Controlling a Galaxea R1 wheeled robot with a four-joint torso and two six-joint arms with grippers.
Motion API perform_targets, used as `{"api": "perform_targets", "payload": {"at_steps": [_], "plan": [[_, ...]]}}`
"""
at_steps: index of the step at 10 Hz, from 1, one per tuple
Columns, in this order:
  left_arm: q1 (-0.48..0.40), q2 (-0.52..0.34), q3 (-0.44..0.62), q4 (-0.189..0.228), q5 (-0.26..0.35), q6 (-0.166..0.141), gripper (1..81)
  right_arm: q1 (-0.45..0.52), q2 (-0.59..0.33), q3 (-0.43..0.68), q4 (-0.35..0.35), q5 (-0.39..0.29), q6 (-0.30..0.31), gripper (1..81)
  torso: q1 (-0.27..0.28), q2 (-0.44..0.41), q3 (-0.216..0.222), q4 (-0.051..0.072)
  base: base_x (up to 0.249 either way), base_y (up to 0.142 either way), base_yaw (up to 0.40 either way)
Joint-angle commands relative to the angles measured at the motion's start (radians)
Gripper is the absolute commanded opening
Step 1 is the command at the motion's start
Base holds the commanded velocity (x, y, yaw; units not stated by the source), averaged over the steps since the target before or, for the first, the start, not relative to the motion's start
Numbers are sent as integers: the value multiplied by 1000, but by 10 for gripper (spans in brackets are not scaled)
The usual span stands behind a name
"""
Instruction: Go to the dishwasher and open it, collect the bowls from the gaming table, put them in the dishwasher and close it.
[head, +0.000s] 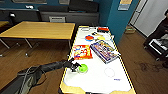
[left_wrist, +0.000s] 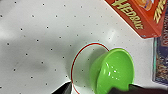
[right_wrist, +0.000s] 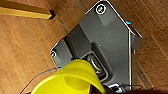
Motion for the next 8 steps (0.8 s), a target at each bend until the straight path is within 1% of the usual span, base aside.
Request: {"api": "perform_targets", "payload": {"at_steps": [1, 2, 4, 7, 8], "plan": [[-165, 13, 6, 7, 45, -8, 811, 13, -39, 19, -24, -57, -2, 10, 0, 0, 0, 0, 0, 0, 0], [-157, 24, 3, 29, 45, -9, 811, 13, -39, 19, -24, -57, -2, 10, 0, 0, 0, 0, 0, 0, 0], [-140, 52, -22, 55, 45, -9, 811, 13, -39, 18, -24, -57, -2, 10, 0, 0, 0, 0, 0, 0, 0], [-117, 90, -42, 109, 45, -9, 811, 13, -39, 18, -24, -57, -2, 10, 0, 0, 0, 0, 0, 0, 0], [-110, 95, -42, 115, 46, -8, 811, 13, -39, 18, -24, -57, -4, 10, 0, 0, 0, 0, 0, 0, 0]]}}
